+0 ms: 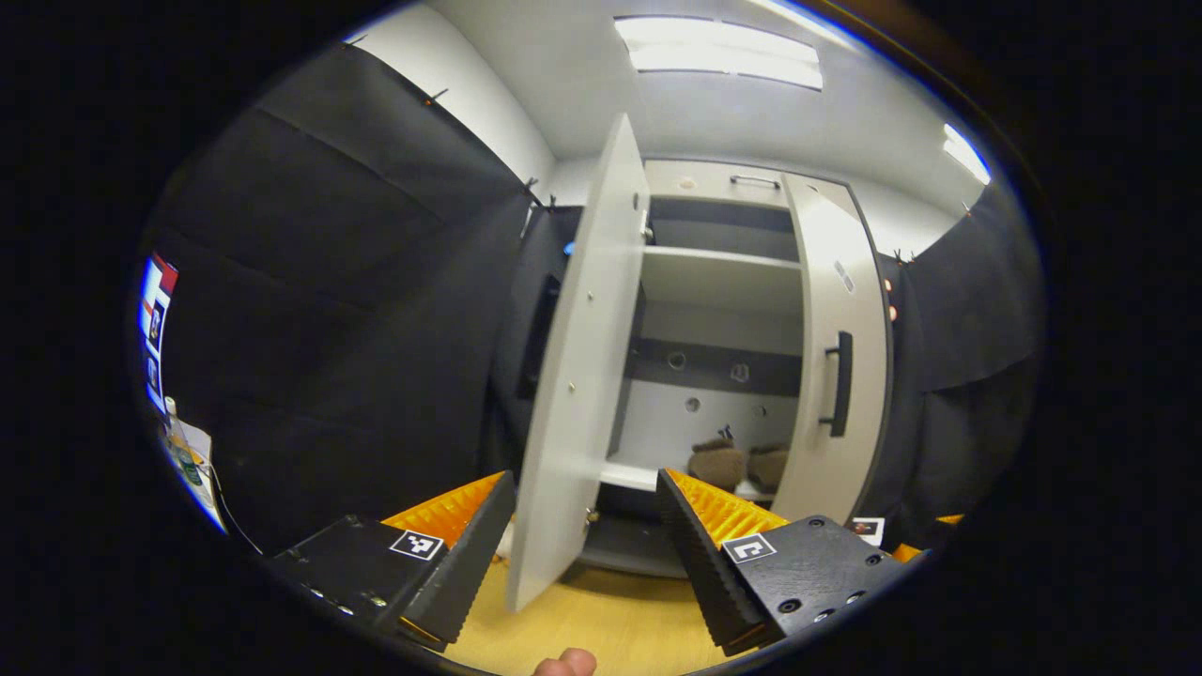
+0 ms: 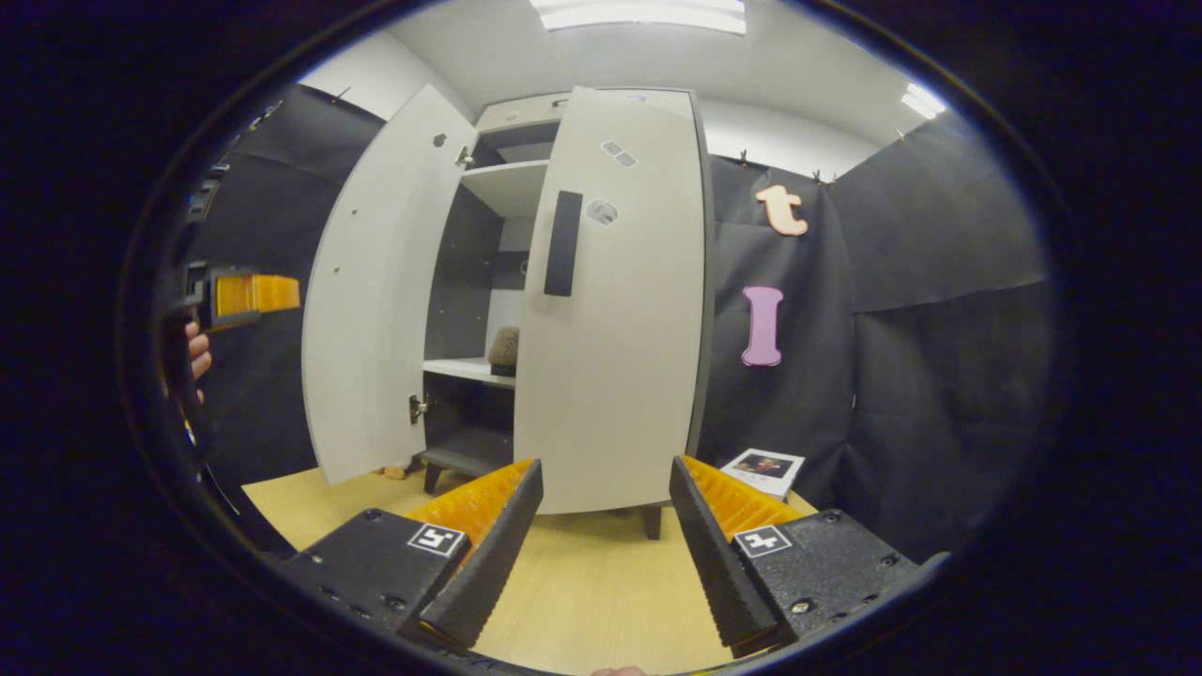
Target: Grab one shoe with the right hand and put it into the shoe cabinet, grab the other shoe with the left hand and put it into the shoe cabinet; then close the right door with the right hand and the left door with the left hand.
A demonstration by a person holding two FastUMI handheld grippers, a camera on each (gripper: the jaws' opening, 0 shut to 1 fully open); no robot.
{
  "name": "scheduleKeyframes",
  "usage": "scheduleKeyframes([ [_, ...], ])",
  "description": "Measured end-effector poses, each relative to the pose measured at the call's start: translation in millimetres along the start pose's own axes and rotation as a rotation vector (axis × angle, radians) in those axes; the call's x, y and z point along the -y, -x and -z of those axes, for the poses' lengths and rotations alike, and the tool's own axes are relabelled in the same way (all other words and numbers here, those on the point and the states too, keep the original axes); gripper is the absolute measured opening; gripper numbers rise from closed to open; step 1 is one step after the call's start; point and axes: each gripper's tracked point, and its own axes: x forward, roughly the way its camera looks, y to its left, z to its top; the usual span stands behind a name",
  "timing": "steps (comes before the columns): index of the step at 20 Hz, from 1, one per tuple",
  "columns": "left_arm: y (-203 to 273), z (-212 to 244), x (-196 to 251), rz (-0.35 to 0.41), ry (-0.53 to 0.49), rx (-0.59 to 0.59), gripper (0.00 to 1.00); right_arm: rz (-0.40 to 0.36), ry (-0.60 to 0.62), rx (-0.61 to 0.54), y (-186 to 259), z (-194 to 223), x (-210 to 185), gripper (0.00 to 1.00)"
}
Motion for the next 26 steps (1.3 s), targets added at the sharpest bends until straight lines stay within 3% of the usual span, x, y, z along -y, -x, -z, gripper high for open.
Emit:
scheduleKeyframes([
  [5, -59.0, -47.6, -72.0, -0.129, -0.061, 0.055, 0.93, 0.0, 0.018, -0.014, -7.4, -3.0, 10.1, 0.9],
  [8, -116.6, -38.5, -94.6, -0.084, -0.028, -0.025, 0.92, 0.007, 0.014, -0.013, -11.1, -8.4, 13.5, 0.9],
  [12, -151.6, -6.2, -99.2, -0.049, 0.041, -0.116, 0.93, 0.035, 0.019, -0.005, -13.0, -14.2, 22.3, 0.9],
  [15, -160.2, -2.2, -97.0, -0.051, 0.041, -0.107, 0.93, 0.062, 0.02, -0.017, -16.0, -12.4, 28.9, 0.9],
  [19, -157.6, 8.8, -87.5, 0.032, 0.127, -0.153, 0.92, 0.063, -0.004, -0.029, -22.5, -12.4, 28.3, 0.9],
  [21, -152.7, 8.9, -80.6, 0.072, 0.12, -0.165, 0.92, 0.061, -0.005, -0.018, -25.4, -16.0, 26.0, 0.9],
  [26, -150.1, 9.1, -22.4, 0.164, 0.099, -0.176, 0.92, 0.06, -0.005, -0.009, -25.2, -20.0, 25.0, 0.9],
])
